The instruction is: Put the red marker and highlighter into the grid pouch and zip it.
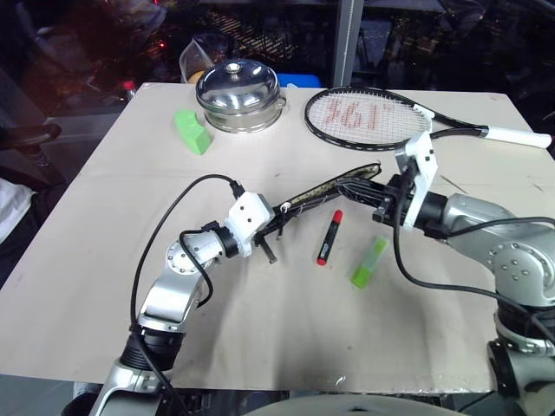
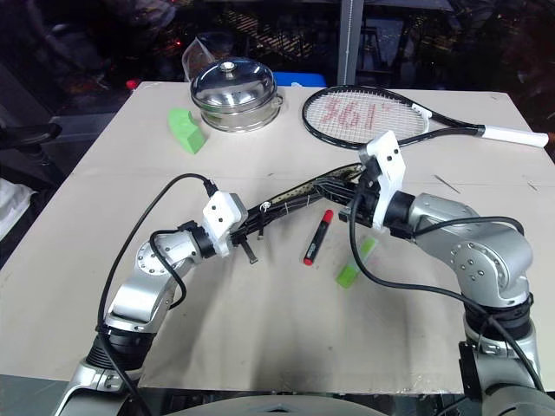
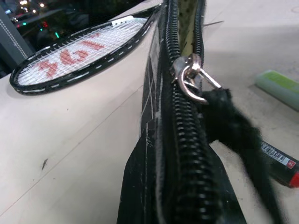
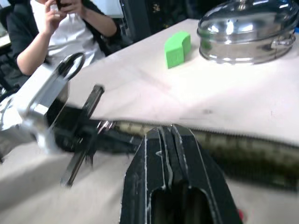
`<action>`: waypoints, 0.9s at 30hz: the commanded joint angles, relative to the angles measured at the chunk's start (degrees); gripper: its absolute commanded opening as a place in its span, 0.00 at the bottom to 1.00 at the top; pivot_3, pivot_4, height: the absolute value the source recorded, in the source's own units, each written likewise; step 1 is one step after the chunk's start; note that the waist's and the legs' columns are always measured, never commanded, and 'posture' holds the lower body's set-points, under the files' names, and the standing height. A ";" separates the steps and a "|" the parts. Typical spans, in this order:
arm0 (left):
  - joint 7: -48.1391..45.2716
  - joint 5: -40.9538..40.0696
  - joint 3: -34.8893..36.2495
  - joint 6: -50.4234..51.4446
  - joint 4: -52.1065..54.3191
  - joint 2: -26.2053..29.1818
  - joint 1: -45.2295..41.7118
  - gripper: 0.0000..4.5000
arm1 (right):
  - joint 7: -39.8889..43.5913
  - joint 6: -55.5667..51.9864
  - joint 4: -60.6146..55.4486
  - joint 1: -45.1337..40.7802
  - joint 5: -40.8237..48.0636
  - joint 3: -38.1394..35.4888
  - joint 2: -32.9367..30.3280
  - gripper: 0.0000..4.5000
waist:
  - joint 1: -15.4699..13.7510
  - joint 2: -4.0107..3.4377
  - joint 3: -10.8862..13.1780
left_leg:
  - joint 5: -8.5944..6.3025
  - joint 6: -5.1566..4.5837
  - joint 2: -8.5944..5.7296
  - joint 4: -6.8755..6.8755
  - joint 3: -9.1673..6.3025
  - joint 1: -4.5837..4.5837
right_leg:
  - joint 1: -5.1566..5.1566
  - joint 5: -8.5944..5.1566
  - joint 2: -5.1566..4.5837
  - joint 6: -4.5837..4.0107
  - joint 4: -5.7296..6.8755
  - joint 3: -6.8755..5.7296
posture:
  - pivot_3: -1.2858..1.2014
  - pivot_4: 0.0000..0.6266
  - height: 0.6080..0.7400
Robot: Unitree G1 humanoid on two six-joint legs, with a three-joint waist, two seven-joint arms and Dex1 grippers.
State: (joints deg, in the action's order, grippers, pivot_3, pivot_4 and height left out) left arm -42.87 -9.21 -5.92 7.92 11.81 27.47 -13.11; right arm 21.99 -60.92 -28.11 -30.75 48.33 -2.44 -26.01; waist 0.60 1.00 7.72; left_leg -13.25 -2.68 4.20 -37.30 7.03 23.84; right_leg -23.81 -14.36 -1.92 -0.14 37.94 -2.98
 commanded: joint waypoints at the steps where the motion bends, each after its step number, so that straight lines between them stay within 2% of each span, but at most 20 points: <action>1: -0.98 -0.48 0.27 -2.40 1.90 0.53 -0.83 0.00 | -2.51 -2.39 2.75 -1.90 -3.35 2.82 -0.53 0.01 | -0.06 0.00 0.01 | 0.00 0.00 -0.01 0.00 0.00 0.02 | 0.00 0.00 -0.02 0.00 -0.01 -0.01 | 0.52 0.24 1.00; 4: -1.31 -0.26 0.13 -3.31 1.21 0.48 -1.23 0.00 | -1.82 -1.37 5.62 -2.83 -8.80 8.40 -2.25 0.01 | 0.05 -0.01 0.02 | 0.00 -0.01 -0.03 0.00 0.04 0.02 | 0.00 0.00 -0.05 0.00 -0.02 0.00 | 0.52 0.24 1.00; 7: -1.27 0.02 0.01 -3.72 0.56 0.36 -1.94 0.00 | 1.85 6.28 7.33 -4.47 -18.58 18.08 -5.96 0.01 | 0.09 -0.03 0.06 | 0.00 -0.01 -0.02 0.01 0.03 0.01 | -0.02 0.00 -0.04 0.00 -0.02 -0.01 | 0.52 0.24 1.00; 10: -1.69 0.92 -0.44 -4.47 -0.27 0.95 -2.47 0.00 | 6.15 20.56 8.22 -7.40 -32.42 29.08 -9.21 0.01 | 0.26 -0.13 0.16 | 0.00 -0.01 -0.02 0.01 0.05 0.02 | -0.06 -0.01 -0.02 0.01 0.00 0.00 | 0.52 0.24 1.00; 13: -1.88 2.07 -0.64 -4.53 -1.37 1.81 -3.09 0.00 | 7.55 39.27 12.37 -10.82 -50.42 39.73 -11.86 0.01 | 0.35 -0.13 0.20 | 0.00 -0.01 0.00 0.04 0.12 0.03 | -0.17 -0.12 0.03 0.21 0.01 0.05 | 0.52 0.24 1.00; 16: -2.11 3.07 -0.65 -4.67 -2.79 2.84 -3.90 0.00 | 10.04 52.40 20.12 -15.29 -62.06 45.67 -12.14 0.01 | 0.35 -0.12 0.23 | 0.01 0.01 0.00 0.06 0.17 0.03 | -0.22 -0.13 0.05 0.22 0.02 0.07 | 0.52 0.24 1.00; 19: -2.29 3.26 -0.44 -5.12 -3.75 3.42 -4.21 0.00 | 14.25 57.85 25.18 -16.59 -62.10 44.32 -10.18 0.19 | 0.24 -0.04 0.36 | 0.02 0.02 0.01 0.03 0.30 0.02 | -0.24 -0.12 0.04 0.22 0.04 0.15 | 0.52 0.24 1.00; 22: -2.05 3.21 0.27 -5.05 -4.04 4.15 -3.57 0.00 | 14.61 60.31 27.31 -16.48 -62.98 40.61 -9.14 0.52 | 0.04 0.02 0.45 | 0.15 0.25 0.01 0.01 0.37 0.03 | -0.23 -0.01 0.00 0.04 0.03 0.17 | 0.52 0.24 1.00; 23: -1.91 3.19 0.51 -4.93 -4.11 4.38 -3.33 0.00 | 14.87 60.44 27.37 -16.20 -62.93 39.40 -8.98 0.66 | 0.04 0.02 0.46 | 0.16 0.26 0.01 0.01 0.40 0.03 | -0.24 -0.01 -0.02 0.04 0.03 0.20 | 0.52 0.24 1.00; 24: -1.58 3.22 0.92 -4.81 -4.40 4.60 -2.96 0.00 | 15.71 58.37 26.22 -15.15 -61.09 37.32 -8.70 0.72 | 0.05 0.03 0.47 | 0.16 0.26 0.01 0.01 0.42 0.03 | -0.24 -0.01 -0.02 0.04 0.03 0.22 | 0.52 0.24 1.00; 26: -0.84 3.42 1.67 -4.57 -5.31 5.00 -2.24 0.00 | 17.94 51.65 22.27 -12.53 -56.16 32.68 -7.93 0.95 | 0.07 0.05 0.48 | 0.16 0.27 0.01 0.00 0.42 0.03 | -0.24 -0.01 -0.03 0.05 0.03 0.22 | 0.52 0.24 1.00; 27: -0.58 3.60 1.93 -4.73 -5.79 5.21 -1.96 0.00 | 18.99 47.64 19.80 -11.19 -53.66 30.25 -7.48 0.98 | 0.04 0.05 0.48 | 0.16 0.27 0.01 0.01 0.42 0.03 | -0.24 -0.01 -0.03 0.05 0.04 0.22 | 0.52 0.24 1.00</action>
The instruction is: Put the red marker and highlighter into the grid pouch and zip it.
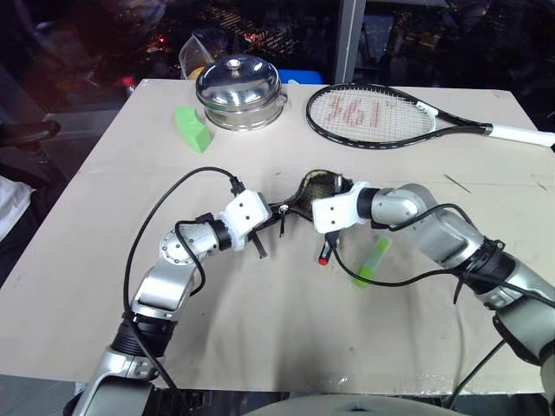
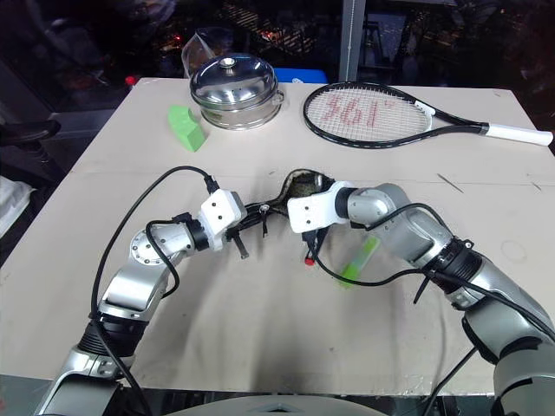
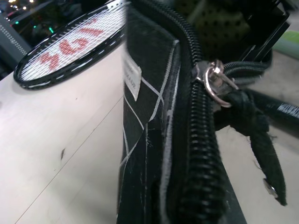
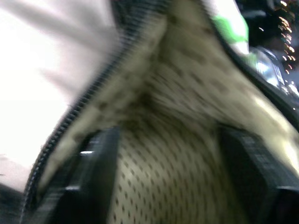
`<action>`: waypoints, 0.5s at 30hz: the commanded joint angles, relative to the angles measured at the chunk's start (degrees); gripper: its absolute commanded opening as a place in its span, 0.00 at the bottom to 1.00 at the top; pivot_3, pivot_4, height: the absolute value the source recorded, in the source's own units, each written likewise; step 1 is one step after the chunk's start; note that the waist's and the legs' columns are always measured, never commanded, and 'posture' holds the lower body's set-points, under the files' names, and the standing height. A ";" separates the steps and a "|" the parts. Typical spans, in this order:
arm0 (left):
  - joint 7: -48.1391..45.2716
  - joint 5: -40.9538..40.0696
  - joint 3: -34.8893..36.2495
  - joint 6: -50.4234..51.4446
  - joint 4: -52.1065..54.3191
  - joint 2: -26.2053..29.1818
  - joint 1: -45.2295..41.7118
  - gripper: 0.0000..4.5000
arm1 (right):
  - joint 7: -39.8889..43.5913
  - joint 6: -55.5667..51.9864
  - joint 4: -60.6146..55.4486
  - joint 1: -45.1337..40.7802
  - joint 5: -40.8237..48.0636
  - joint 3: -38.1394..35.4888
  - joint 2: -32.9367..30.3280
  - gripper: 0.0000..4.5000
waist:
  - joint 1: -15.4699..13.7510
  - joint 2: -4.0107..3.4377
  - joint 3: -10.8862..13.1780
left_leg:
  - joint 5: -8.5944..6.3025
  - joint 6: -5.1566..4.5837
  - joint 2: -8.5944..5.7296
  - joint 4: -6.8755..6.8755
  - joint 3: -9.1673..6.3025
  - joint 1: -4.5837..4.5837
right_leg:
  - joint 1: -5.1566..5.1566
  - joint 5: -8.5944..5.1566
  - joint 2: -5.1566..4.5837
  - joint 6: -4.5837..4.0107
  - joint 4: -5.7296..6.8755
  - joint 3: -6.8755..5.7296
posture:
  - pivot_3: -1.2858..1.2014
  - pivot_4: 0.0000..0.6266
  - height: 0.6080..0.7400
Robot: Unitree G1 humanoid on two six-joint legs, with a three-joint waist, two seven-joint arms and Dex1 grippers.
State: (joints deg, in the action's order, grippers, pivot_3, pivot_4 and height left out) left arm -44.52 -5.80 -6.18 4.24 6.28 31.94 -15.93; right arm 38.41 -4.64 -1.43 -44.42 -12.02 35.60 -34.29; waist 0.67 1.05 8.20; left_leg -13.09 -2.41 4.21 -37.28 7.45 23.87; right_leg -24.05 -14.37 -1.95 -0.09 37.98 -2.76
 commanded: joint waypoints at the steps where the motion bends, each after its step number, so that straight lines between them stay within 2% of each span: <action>1: 1.29 0.31 2.48 -1.30 -0.60 0.89 1.13 0.00 | 3.38 -13.09 -9.59 3.78 8.94 -10.11 1.31 0.98 | -0.03 0.00 0.00 | 0.00 0.00 0.02 0.00 -0.04 0.00 | 0.02 0.00 0.00 0.00 0.01 -0.02 | 0.52 0.24 1.00; 3: 2.13 0.41 3.39 -1.18 -1.33 1.00 1.36 0.00 | 3.90 -22.49 -15.72 6.60 12.98 -14.62 1.81 0.98 | 0.00 0.00 0.00 | 0.00 0.00 0.02 0.01 -0.04 -0.01 | 0.01 0.01 0.00 -0.01 0.03 -0.02 | 0.52 0.24 1.00; 7: 4.23 0.83 5.31 -1.36 -4.23 1.43 0.80 0.00 | -3.19 -51.33 -29.78 12.12 16.79 -23.20 6.76 0.98 | 0.17 0.00 0.00 | -0.11 -0.18 0.06 0.02 -0.05 -0.06 | 0.01 0.01 0.01 -0.02 0.10 -0.01 | 0.52 0.24 1.00; 9: 4.53 1.19 5.42 -1.91 -5.53 1.51 0.18 0.00 | -6.58 -68.68 -33.57 10.70 15.66 -22.93 7.82 0.98 | 0.14 -0.01 0.00 | -0.14 -0.21 0.07 0.02 -0.13 -0.05 | 0.01 0.00 0.01 -0.04 0.13 -0.08 | 0.52 0.24 1.00; 11: 4.54 1.41 5.22 -2.54 -6.87 1.54 -0.55 0.00 | -6.04 -84.05 -31.62 8.22 20.62 -27.38 14.47 0.98 | 0.26 0.01 -0.01 | -0.14 -0.22 0.06 0.02 -0.10 -0.04 | -0.02 0.01 -0.02 -0.04 0.14 -0.05 | 0.52 0.24 1.00; 13: 4.51 1.60 5.14 -2.85 -7.61 1.49 -1.24 0.00 | -6.22 -87.86 -28.05 7.28 25.34 -31.35 18.94 0.98 | 0.20 0.00 -0.01 | -0.14 -0.23 0.05 0.00 -0.09 -0.04 | -0.02 0.02 -0.02 -0.05 0.14 -0.04 | 0.52 0.24 1.00; 15: 4.57 1.66 5.19 -3.00 -7.79 1.45 -1.53 0.00 | -9.48 -87.86 -24.25 6.64 28.76 -32.96 20.82 0.98 | 0.14 0.00 0.00 | -0.15 -0.23 0.04 0.03 -0.13 -0.01 | -0.03 0.02 -0.02 -0.06 0.11 -0.10 | 0.52 0.24 1.00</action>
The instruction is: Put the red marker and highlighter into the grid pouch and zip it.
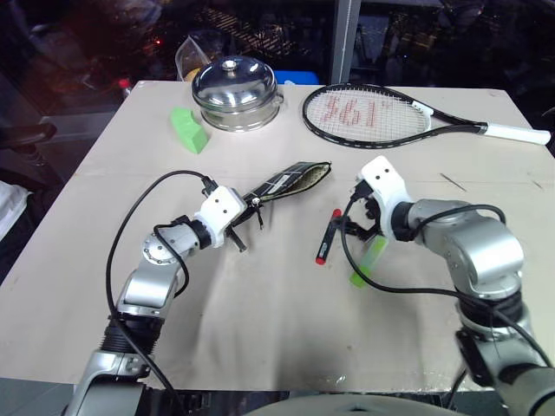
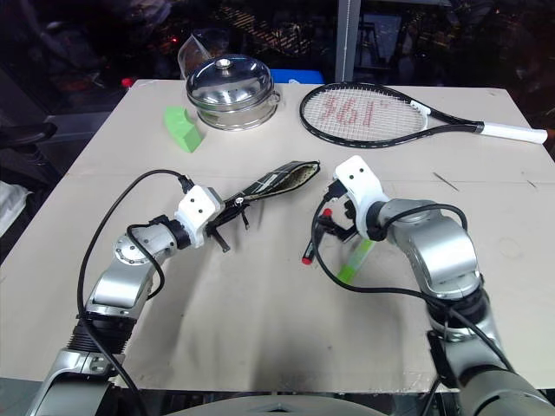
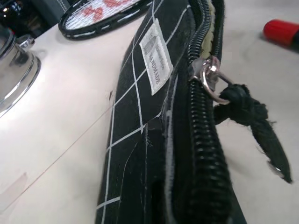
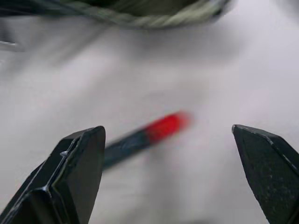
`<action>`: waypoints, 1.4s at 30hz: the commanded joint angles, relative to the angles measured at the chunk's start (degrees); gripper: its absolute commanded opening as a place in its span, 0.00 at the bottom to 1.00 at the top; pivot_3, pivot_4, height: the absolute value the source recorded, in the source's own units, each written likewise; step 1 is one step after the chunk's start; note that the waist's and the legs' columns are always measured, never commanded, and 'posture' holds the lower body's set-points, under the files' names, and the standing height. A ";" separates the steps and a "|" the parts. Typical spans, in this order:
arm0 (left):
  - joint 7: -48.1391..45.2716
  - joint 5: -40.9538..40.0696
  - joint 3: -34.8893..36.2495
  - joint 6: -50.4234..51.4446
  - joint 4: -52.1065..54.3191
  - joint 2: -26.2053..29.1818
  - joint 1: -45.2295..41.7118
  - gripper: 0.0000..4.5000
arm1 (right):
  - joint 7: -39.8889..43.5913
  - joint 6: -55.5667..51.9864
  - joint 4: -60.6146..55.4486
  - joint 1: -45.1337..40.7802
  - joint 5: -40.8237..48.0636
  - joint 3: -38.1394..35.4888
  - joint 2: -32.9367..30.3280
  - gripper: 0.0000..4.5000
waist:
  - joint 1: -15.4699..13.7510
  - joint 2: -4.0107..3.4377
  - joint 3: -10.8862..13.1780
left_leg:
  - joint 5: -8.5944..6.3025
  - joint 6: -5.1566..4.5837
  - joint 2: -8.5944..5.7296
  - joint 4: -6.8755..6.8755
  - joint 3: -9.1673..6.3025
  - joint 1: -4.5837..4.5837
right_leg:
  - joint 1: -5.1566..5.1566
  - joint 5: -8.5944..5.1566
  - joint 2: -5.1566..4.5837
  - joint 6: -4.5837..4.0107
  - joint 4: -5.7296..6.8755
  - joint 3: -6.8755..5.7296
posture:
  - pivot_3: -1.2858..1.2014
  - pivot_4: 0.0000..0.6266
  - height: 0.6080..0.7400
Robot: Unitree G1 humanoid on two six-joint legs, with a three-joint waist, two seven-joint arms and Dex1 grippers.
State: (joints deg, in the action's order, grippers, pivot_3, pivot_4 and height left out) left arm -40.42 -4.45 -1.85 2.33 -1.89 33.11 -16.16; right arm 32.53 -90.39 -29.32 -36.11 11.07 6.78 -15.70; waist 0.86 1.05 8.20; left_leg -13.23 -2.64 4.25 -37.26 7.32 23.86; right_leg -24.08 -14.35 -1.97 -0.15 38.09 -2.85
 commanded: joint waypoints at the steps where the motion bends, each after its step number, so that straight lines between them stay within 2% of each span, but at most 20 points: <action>1: 0.51 0.35 0.85 -1.13 0.41 0.27 -1.32 0.00 | -5.59 -2.11 5.74 -2.15 6.41 -4.65 3.15 0.98 | -0.15 0.00 0.00 | 0.00 0.00 -0.01 0.01 -0.01 0.03 | -0.01 0.00 -0.01 0.00 0.00 -0.01 | 0.52 0.24 1.00; 4: 0.41 0.17 1.01 -1.03 1.05 0.49 -0.82 0.00 | -13.24 -2.11 12.43 -3.70 12.03 -6.53 5.39 0.98 | -0.01 0.00 0.00 | 0.00 -0.01 -0.07 0.01 0.02 0.07 | -0.01 0.01 -0.04 0.02 -0.04 -0.01 | 0.52 0.24 1.00; 8: 0.32 0.04 1.19 -0.85 2.43 0.84 0.84 0.00 | -30.72 -2.11 21.77 -6.03 21.73 -6.85 7.91 0.98 | 0.26 0.00 0.00 | 0.01 0.00 -0.05 0.03 0.03 0.06 | -0.04 0.01 -0.02 0.02 0.01 -0.01 | 0.52 0.24 1.00; 13: 0.60 0.02 1.57 -0.08 5.29 1.30 2.87 0.00 | -49.97 -2.11 31.27 -7.07 35.41 -2.95 9.86 0.98 | 1.37 0.13 -0.11 | 0.01 0.01 -0.03 0.06 0.06 -0.06 | 0.03 0.01 -0.03 0.02 0.06 0.04 | 0.52 0.24 1.00; 15: 0.71 0.13 1.64 0.21 6.61 1.47 3.77 0.00 | -54.06 -2.11 33.52 -7.46 41.04 0.92 7.89 0.86 | 1.65 0.22 -0.20 | 0.01 0.01 -0.02 0.06 0.05 -0.16 | 0.14 0.01 -0.03 0.03 0.05 0.05 | 0.52 0.24 1.00; 18: 0.80 0.00 1.70 0.86 8.28 1.51 4.71 0.00 | -55.56 -2.11 33.80 -9.50 49.42 8.54 1.76 0.58 | 1.60 0.26 -0.27 | 0.00 0.01 -0.02 0.08 0.00 -0.17 | 0.19 0.00 -0.04 0.03 -0.01 0.02 | 0.52 0.24 1.00; 19: 0.82 -0.10 1.77 1.00 8.60 1.54 4.94 0.00 | -55.56 -2.11 33.37 -10.35 51.42 10.99 -0.28 0.45 | 1.54 0.25 -0.27 | 0.01 0.01 -0.03 0.11 0.00 -0.17 | 0.20 0.00 -0.04 0.03 -0.04 0.02 | 0.52 0.24 1.00; 22: 0.96 -0.26 1.97 1.32 8.85 1.45 5.20 0.00 | -55.40 -2.11 32.05 -12.43 55.51 16.05 -4.68 0.20 | 1.23 0.24 -0.27 | -0.01 -0.01 -0.04 0.16 -0.07 -0.11 | 0.20 0.00 -0.05 0.03 -0.12 -0.04 | 0.52 0.24 1.00; 24: 1.01 -0.29 2.01 1.42 8.71 1.38 5.08 0.00 | -54.10 -2.11 30.37 -13.76 56.56 18.91 -6.90 0.08 | 0.93 0.24 -0.27 | -0.01 -0.02 -0.06 0.17 -0.10 -0.09 | 0.21 0.00 -0.07 0.04 -0.15 -0.07 | 0.52 0.24 1.00; 29: 0.88 -0.49 1.89 1.33 8.46 1.01 4.96 0.00 | -47.34 -1.52 23.54 -15.88 50.75 20.35 -9.10 0.07 | 0.36 0.24 -0.27 | -0.04 -0.07 -0.09 0.15 -0.11 -0.03 | 0.20 0.00 -0.15 0.06 -0.19 -0.11 | 0.52 0.24 1.00; 31: 0.29 -1.04 2.08 0.91 8.30 1.11 5.11 0.00 | -39.89 3.35 18.54 -19.03 46.30 22.64 -12.68 0.07 | 0.19 0.22 -0.25 | -0.05 -0.08 -0.09 0.14 -0.11 -0.02 | 0.19 0.00 -0.15 0.06 -0.19 -0.12 | 0.52 0.24 1.00; 34: -1.99 -2.71 2.59 0.16 7.94 1.92 5.40 0.00 | -27.92 13.33 11.44 -22.99 41.70 21.68 -18.15 0.07 | 0.06 0.04 -0.06 | -0.04 -0.08 -0.09 0.11 -0.11 0.13 | 0.02 0.00 -0.15 0.06 -0.18 -0.14 | 0.52 0.24 1.00; 36: -3.86 -3.61 2.61 -0.25 7.92 2.62 5.21 0.00 | -18.38 19.00 5.84 -24.35 39.26 20.56 -23.04 0.07 | 0.01 -0.01 -0.03 | -0.03 -0.08 -0.08 -0.07 -0.10 0.76 | -0.63 0.01 -0.10 0.08 -0.05 -0.09 | 0.52 0.24 1.00; 39: -5.55 -5.16 2.95 0.18 7.98 2.89 4.15 0.00 | -10.42 26.42 0.38 -25.12 29.46 25.79 -30.07 0.07 | -0.04 0.00 -0.03 | -0.03 -0.07 -0.03 -0.05 -0.14 0.91 | -0.79 0.02 -0.03 0.08 -0.07 -0.14 | 0.52 0.24 1.00; 42: -7.01 -6.40 2.58 0.66 8.31 2.78 2.95 0.00 | -6.72 34.06 -0.99 -25.43 16.46 32.80 -33.49 0.07 | 0.07 -0.01 -0.03 | -0.03 -0.06 -0.03 -0.02 -0.15 0.91 | -0.78 0.01 -0.03 0.08 -0.10 -0.16 | 0.52 0.24 1.00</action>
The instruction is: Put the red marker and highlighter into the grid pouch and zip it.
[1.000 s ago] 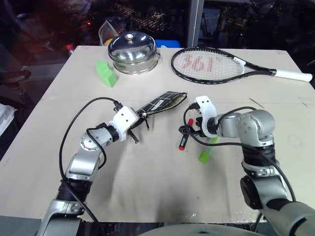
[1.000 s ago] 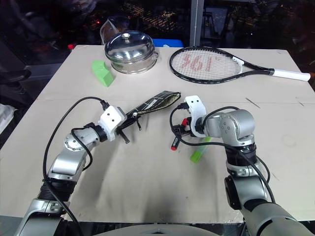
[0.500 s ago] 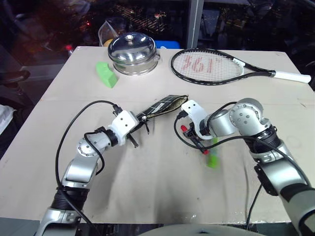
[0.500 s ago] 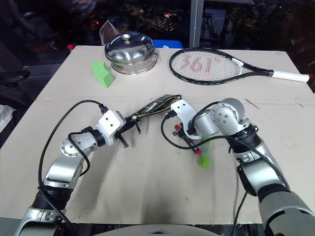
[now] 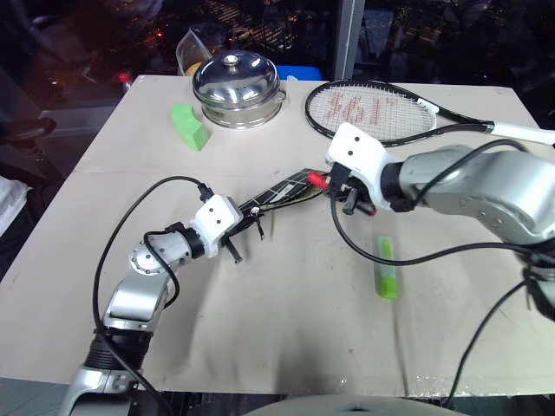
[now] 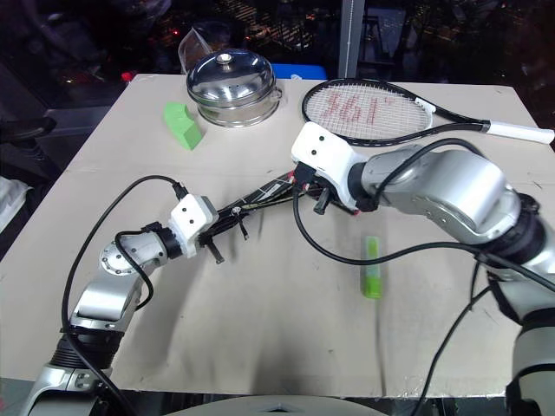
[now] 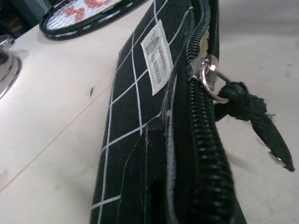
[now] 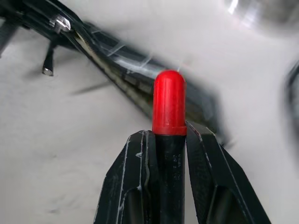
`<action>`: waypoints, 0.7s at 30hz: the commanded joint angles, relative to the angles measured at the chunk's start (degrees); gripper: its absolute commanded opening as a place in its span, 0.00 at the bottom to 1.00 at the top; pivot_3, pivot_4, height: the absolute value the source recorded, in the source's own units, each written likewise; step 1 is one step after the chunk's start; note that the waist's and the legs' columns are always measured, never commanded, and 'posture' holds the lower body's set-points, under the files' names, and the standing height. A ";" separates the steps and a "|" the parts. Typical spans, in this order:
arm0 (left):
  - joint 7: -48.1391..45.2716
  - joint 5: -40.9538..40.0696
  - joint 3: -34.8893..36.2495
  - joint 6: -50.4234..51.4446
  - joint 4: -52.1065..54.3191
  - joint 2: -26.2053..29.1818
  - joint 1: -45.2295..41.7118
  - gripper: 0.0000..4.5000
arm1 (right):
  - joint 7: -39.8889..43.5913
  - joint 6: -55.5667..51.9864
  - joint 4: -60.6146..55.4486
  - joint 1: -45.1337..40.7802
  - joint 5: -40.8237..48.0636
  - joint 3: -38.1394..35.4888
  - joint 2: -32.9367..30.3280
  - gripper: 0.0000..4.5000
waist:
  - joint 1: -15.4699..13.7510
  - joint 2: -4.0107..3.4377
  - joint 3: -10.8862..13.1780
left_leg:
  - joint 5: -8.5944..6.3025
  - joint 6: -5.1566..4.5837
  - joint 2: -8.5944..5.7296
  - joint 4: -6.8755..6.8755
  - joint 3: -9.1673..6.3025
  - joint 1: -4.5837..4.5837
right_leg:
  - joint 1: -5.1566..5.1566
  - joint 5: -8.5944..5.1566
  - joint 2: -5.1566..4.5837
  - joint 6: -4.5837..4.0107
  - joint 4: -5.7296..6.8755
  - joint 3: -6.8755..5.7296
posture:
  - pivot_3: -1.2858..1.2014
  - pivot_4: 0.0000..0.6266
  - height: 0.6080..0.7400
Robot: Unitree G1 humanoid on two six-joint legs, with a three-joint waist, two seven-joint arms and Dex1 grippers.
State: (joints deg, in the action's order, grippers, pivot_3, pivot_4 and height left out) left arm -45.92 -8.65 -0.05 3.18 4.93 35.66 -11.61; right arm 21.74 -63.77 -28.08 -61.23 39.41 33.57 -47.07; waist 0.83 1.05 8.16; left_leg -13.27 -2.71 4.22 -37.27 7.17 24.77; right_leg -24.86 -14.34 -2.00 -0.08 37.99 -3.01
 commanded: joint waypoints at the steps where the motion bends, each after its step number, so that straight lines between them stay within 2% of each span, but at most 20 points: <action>1: -1.87 -2.59 0.51 0.04 1.89 0.05 -1.98 0.00 | 4.60 8.86 -2.07 -0.41 -14.92 7.60 -2.14 0.07 | 0.12 -0.02 0.02 | 0.00 0.00 0.00 -0.02 0.07 0.00 | -0.02 0.00 -0.01 0.00 0.03 0.05 | 0.52 0.24 1.00; 7: -3.60 -4.29 -1.49 1.50 5.06 -1.40 -3.49 0.00 | 9.29 16.30 1.94 -0.58 -30.91 14.35 0.57 0.07 | 0.06 -0.02 0.02 | 0.14 0.23 0.00 -0.14 0.16 -0.03 | -0.02 0.00 -0.01 0.00 0.08 0.11 | 0.52 0.24 1.00; 10: -4.39 -3.80 -2.56 0.82 6.14 -1.52 -3.83 0.00 | 11.78 19.73 3.87 0.32 -36.41 15.25 1.82 0.07 | -0.01 -0.02 0.02 | 0.16 0.26 -0.01 -0.15 0.18 -0.02 | -0.03 0.00 0.00 0.00 0.08 0.11 | 0.52 0.24 1.00; 14: -4.91 -1.52 -4.66 -1.23 7.32 -1.25 -3.57 0.00 | 18.58 29.43 5.76 0.55 -45.15 18.57 1.83 0.07 | -0.02 -0.03 0.02 | 0.17 0.27 -0.01 -0.15 0.21 -0.03 | -0.03 0.00 0.01 0.00 0.07 0.11 | 0.52 0.24 1.00; 17: -4.01 -0.95 -5.78 -1.06 7.70 -2.47 -4.40 0.00 | 23.15 40.66 8.78 1.12 -51.81 21.57 2.39 0.07 | -0.01 -0.02 0.02 | 0.17 0.27 -0.01 -0.15 0.22 -0.04 | -0.03 0.00 0.03 0.00 0.08 0.08 | 0.52 0.24 1.00; 21: -3.72 0.29 -6.27 -1.48 7.19 -2.67 -5.26 0.00 | 26.48 52.38 13.93 2.55 -56.28 20.64 3.36 0.07 | -0.02 -0.02 0.02 | 0.17 0.27 -0.01 -0.18 0.24 -0.05 | -0.03 0.00 0.06 0.00 0.11 0.04 | 0.52 0.24 1.00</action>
State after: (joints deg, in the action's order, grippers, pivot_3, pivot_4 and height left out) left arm -49.77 -7.91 -6.37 3.87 8.61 33.31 -15.18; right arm 46.65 -17.30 -15.58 -58.95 -15.14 55.36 -44.27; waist 0.81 1.03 8.18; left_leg -13.09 -2.44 4.20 -37.47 7.43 24.70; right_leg -24.89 -14.34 -1.94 -0.07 38.10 -2.99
